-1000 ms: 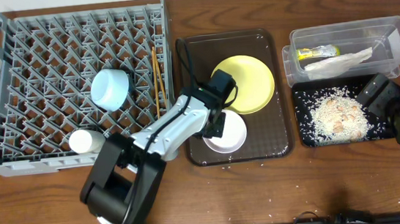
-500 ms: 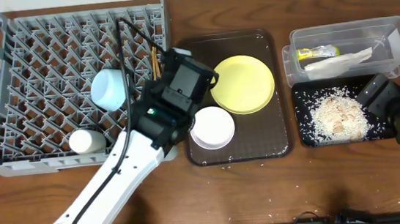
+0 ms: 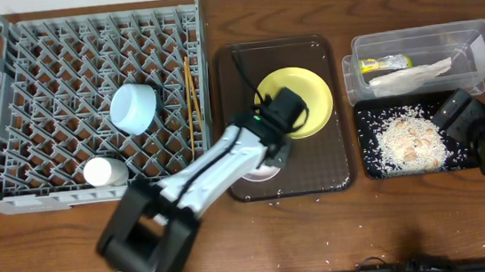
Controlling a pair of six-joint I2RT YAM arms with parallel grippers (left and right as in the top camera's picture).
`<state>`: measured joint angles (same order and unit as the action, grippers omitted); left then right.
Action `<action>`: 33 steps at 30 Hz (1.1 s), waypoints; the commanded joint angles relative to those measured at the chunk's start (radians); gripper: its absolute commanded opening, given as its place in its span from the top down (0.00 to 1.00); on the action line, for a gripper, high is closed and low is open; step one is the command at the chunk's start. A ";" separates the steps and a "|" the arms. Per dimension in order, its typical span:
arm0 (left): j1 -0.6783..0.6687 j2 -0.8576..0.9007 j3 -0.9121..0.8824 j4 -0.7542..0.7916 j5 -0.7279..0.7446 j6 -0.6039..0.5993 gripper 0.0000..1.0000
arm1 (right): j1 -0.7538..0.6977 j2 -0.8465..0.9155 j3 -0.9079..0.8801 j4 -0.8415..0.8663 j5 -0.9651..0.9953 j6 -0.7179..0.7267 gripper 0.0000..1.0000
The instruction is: Sort waste into correct bins and load items into the dishwasher
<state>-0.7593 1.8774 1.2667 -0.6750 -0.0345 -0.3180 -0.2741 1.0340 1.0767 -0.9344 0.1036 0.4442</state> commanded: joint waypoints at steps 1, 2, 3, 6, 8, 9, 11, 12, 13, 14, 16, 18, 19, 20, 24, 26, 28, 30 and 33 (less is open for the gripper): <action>-0.039 0.049 -0.007 0.041 0.094 -0.058 0.93 | -0.007 0.000 0.002 -0.002 0.008 0.011 0.01; -0.051 0.049 -0.006 0.061 0.117 -0.058 0.92 | -0.007 0.000 0.002 -0.002 0.008 0.011 0.01; -0.061 0.047 -0.003 0.073 0.130 -0.058 0.93 | -0.007 0.000 0.002 -0.002 0.008 0.011 0.01; -0.093 0.034 0.031 0.083 0.156 -0.058 0.93 | -0.007 0.000 0.002 -0.002 0.008 0.011 0.01; -0.110 0.021 0.053 0.083 0.163 -0.058 0.93 | -0.007 0.000 0.002 -0.002 0.008 0.011 0.01; -0.120 0.014 0.063 0.083 0.162 -0.052 0.92 | -0.007 0.000 0.002 -0.002 0.008 0.011 0.01; -0.128 0.003 0.076 0.077 0.159 -0.016 0.92 | -0.007 0.000 0.002 -0.002 0.008 0.011 0.01; -0.127 0.000 0.082 0.068 0.150 -0.008 0.92 | -0.007 0.000 0.002 -0.002 0.008 0.011 0.01; -0.125 -0.006 0.093 0.048 0.127 -0.008 0.92 | -0.007 0.000 0.002 -0.002 0.008 0.011 0.01; -0.121 -0.012 0.103 0.027 0.111 -0.008 0.92 | -0.007 0.000 0.002 -0.002 0.008 0.011 0.01; -0.106 -0.029 0.128 -0.024 0.065 -0.008 0.92 | -0.007 0.000 0.002 -0.002 0.008 0.011 0.01; -0.082 -0.057 0.148 -0.075 0.028 -0.008 0.91 | -0.007 0.000 0.002 -0.002 0.008 0.011 0.01; -0.071 -0.071 0.151 -0.093 0.012 -0.008 0.92 | -0.007 0.000 0.002 -0.002 0.008 0.011 0.01; -0.060 -0.082 0.151 -0.106 -0.005 -0.009 0.92 | -0.007 0.000 0.002 -0.002 0.008 0.011 0.01; 0.005 -0.100 0.151 -0.172 -0.097 -0.038 0.89 | -0.007 0.000 0.002 -0.002 0.008 0.011 0.01; 0.053 -0.079 0.144 -0.200 -0.132 -0.140 0.92 | -0.007 0.000 0.002 -0.002 0.008 0.011 0.01; 0.081 -0.058 0.138 -0.200 -0.131 -0.189 0.92 | -0.007 0.000 0.002 -0.002 0.008 0.011 0.01; 0.097 -0.039 0.138 -0.195 -0.131 -0.200 0.92 | -0.007 0.000 0.002 -0.002 0.008 0.011 0.01; 0.100 -0.018 0.138 -0.196 -0.114 -0.198 0.88 | -0.007 0.000 0.002 -0.002 0.008 0.011 0.01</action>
<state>-0.6586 1.8286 1.4029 -0.8665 -0.1375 -0.4732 -0.2741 1.0340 1.0767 -0.9344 0.1032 0.4442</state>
